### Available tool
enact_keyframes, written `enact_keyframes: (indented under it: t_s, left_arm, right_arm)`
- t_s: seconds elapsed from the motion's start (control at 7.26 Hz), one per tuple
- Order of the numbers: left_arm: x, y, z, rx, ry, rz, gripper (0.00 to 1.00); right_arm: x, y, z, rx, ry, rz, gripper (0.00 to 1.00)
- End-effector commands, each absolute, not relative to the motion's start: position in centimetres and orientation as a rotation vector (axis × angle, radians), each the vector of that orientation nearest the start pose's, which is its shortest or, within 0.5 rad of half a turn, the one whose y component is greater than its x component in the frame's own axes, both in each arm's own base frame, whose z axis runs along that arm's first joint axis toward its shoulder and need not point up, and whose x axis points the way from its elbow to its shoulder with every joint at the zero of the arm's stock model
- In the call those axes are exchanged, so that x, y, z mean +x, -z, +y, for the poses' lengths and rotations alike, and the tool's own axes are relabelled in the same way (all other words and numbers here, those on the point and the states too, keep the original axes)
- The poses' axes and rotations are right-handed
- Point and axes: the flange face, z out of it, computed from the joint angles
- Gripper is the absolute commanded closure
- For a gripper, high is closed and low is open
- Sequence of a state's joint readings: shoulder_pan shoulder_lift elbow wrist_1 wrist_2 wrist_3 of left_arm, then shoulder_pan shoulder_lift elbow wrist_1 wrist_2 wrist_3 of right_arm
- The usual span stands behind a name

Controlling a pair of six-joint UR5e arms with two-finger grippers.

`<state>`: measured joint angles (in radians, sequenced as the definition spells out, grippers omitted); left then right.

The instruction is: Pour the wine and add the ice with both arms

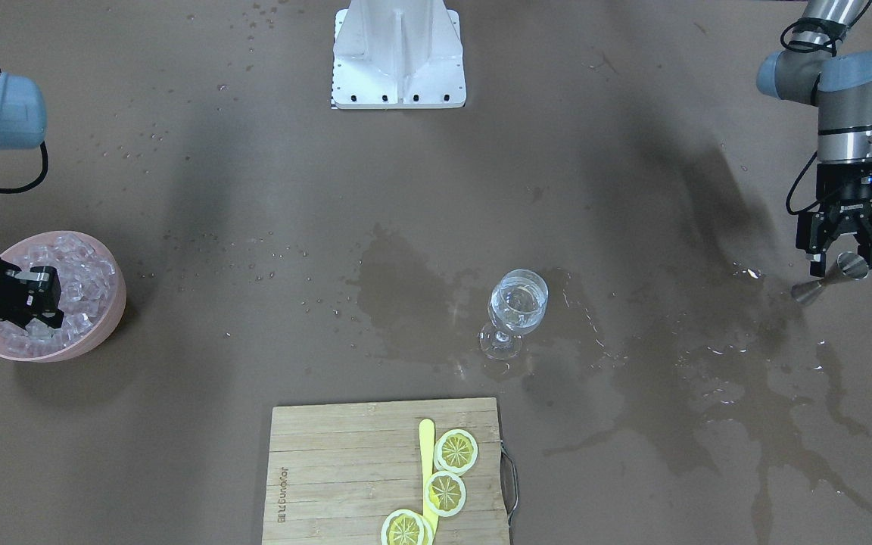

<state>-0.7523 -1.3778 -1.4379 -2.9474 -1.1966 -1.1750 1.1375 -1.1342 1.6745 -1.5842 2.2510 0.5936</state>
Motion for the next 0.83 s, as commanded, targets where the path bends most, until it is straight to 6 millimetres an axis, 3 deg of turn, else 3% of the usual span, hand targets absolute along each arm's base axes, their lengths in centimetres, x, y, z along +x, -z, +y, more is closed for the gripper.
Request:
enact_keyframes:
  t_s: [0.0, 0.28, 0.69]
  left_arm:
    - [19.8, -66.3, -41.8, 0.861, 0.517, 0.702, 0.09]
    - [19.8, -67.7, -41.8, 0.838, 0.545, 0.696, 0.11]
    - [18.7, -68.1, -41.1, 0.870, 0.572, 0.680, 0.11]
  right_arm:
    - [-20.6, -35.6, -61.5, 0.135, 0.026, -0.808, 0.97]
    - [-21.4, -34.4, -61.6, 0.134, 0.022, -0.822, 0.98]
    - [-24.2, -30.0, -61.9, 0.096, -0.022, -0.845, 0.99]
